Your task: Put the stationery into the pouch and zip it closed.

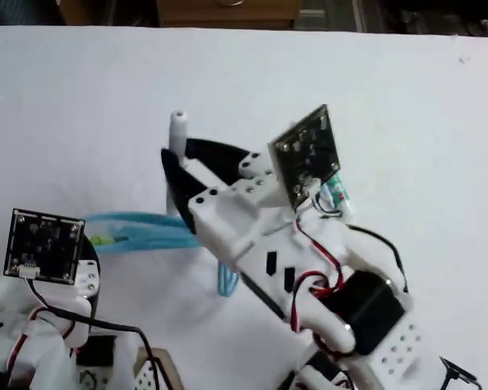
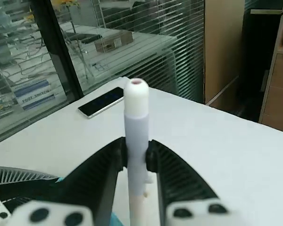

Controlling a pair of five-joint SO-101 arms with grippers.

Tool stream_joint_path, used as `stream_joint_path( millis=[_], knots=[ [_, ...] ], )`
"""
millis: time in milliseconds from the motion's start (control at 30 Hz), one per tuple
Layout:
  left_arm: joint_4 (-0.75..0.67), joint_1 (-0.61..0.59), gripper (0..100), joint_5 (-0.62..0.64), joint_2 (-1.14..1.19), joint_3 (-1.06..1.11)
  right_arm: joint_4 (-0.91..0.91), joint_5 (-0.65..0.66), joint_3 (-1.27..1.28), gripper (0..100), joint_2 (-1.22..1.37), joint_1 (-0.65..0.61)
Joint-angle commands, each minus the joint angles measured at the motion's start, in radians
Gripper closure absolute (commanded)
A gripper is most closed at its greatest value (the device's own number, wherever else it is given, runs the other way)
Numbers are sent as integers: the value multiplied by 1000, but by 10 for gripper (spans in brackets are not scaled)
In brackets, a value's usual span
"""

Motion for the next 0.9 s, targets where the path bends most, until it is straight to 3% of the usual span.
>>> stream_joint_path(
  millis=[0,233,500,867],
  knots=[
    [20,-5,978,2,7,28,-91,-8,-9,981,-54,18],
    [20,-5,978,2,7,28,-70,-8,-176,981,-68,79],
    [17,-5,978,2,8,31,90,-106,-193,981,-64,7],
    [17,-5,978,3,10,35,85,-137,-106,981,-65,-51]
  ],
)
